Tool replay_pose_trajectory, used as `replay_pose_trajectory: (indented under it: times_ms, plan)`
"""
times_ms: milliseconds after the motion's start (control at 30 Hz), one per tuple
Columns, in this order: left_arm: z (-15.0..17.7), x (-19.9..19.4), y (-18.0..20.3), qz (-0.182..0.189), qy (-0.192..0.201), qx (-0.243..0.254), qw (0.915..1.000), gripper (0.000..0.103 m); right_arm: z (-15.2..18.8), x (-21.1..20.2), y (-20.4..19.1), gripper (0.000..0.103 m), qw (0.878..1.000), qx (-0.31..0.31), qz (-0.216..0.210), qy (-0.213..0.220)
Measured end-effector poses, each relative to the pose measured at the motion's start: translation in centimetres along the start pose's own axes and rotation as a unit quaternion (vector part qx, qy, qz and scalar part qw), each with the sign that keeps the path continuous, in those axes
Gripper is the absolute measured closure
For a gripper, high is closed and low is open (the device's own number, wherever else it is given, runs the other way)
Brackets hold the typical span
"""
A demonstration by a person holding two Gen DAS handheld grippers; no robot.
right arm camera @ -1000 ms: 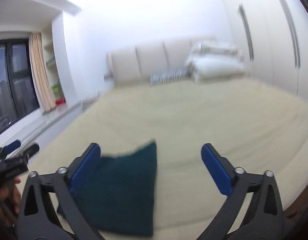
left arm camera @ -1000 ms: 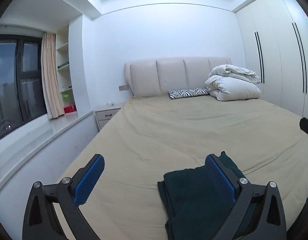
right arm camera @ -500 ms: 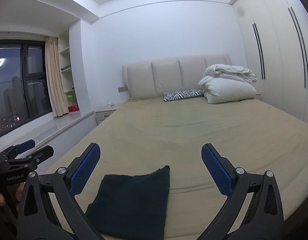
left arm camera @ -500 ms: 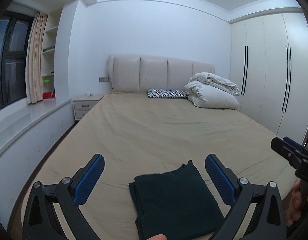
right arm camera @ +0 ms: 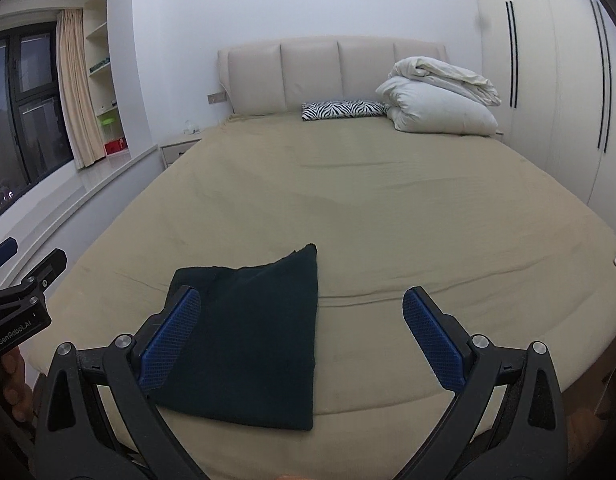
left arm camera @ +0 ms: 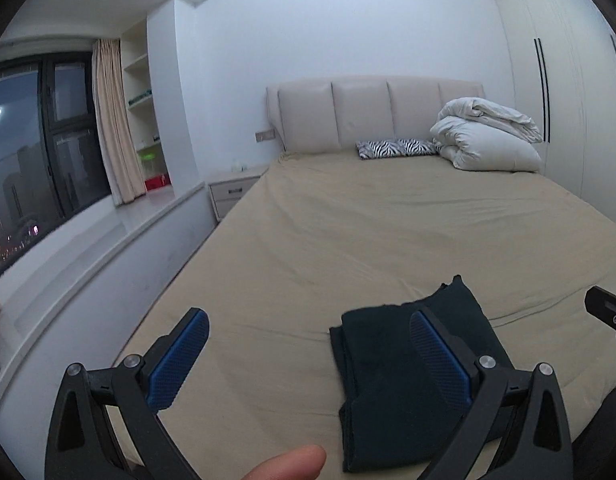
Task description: Fold small clothes
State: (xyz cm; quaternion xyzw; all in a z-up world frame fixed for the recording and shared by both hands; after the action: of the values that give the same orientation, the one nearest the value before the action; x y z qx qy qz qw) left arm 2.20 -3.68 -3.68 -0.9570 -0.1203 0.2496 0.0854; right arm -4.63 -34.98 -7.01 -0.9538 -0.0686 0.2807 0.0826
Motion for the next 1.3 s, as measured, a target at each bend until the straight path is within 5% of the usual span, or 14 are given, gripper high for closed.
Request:
replay_pose_trajectory:
  times_ms: [133,367,1300]
  plan:
    - [3.7,2.2,1.5,0.015,-0.086,0.004,0.9962,0.000,1.2,1.9,0.9,0.000,0.999,0.011,0.013,-0.030]
    - [7.8,3.3,3.5,0.041,-0.157,0.009,0.9867,0.000,4.0,4.9,2.5,0.000,0.995,0.050,0.015,-0.086]
    - [10.1,4.9,1.7,0.010,-0.180,0.011,0.9835,0.000,6.6,7.0,1.2,0.000,0.990,0.034,0.019,-0.133]
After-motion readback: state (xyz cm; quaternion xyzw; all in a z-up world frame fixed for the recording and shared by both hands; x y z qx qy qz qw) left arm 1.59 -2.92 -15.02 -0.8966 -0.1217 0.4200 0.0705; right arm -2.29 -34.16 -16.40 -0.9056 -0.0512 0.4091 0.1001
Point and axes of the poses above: each gripper's, at about its wrist camera, not at the fingertips, and x roughly the way its jaws point, y to its right, z to its underside, the point moved 9 cm from there along x, roughly the way its jaws point, and after that the axes turned 15 degrees about -z, right-handed, at the moved point
